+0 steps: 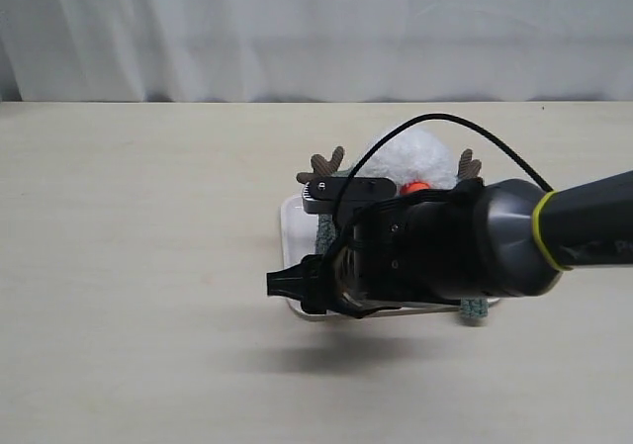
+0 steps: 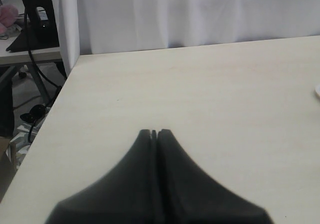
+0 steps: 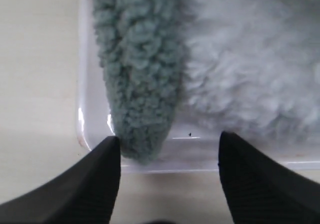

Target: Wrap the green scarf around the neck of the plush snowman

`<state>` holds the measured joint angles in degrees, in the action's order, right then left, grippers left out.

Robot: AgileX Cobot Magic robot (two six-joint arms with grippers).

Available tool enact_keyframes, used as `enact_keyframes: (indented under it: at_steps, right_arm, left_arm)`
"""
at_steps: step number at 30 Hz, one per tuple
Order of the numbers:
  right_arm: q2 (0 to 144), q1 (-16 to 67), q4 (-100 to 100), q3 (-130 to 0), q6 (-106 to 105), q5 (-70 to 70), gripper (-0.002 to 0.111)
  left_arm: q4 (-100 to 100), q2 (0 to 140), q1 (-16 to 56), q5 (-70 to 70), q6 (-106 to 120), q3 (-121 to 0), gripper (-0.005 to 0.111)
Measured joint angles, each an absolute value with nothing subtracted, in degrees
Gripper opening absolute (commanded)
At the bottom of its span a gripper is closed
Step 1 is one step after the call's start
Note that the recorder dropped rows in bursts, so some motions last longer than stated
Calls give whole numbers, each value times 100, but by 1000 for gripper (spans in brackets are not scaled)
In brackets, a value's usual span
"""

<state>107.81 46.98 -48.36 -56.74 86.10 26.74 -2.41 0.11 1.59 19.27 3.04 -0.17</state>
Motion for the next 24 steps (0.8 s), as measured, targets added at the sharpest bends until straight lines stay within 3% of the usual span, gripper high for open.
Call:
enact_keyframes:
  at_steps: [7,15,24]
  right_arm:
    - [11160,4698,-5931,-5674,9735,2111,53]
    - [11197,4698,-6913,-5689,10437,2314,4]
    - [10560,4698,-5984,-5689,8997,2002,4]
  left_arm:
    - [-241,11,159,1927,304,-17,0]
    - [-241,11,159,1927,304,-17,0]
    - [-241,11,159,1927,304,-17,0]
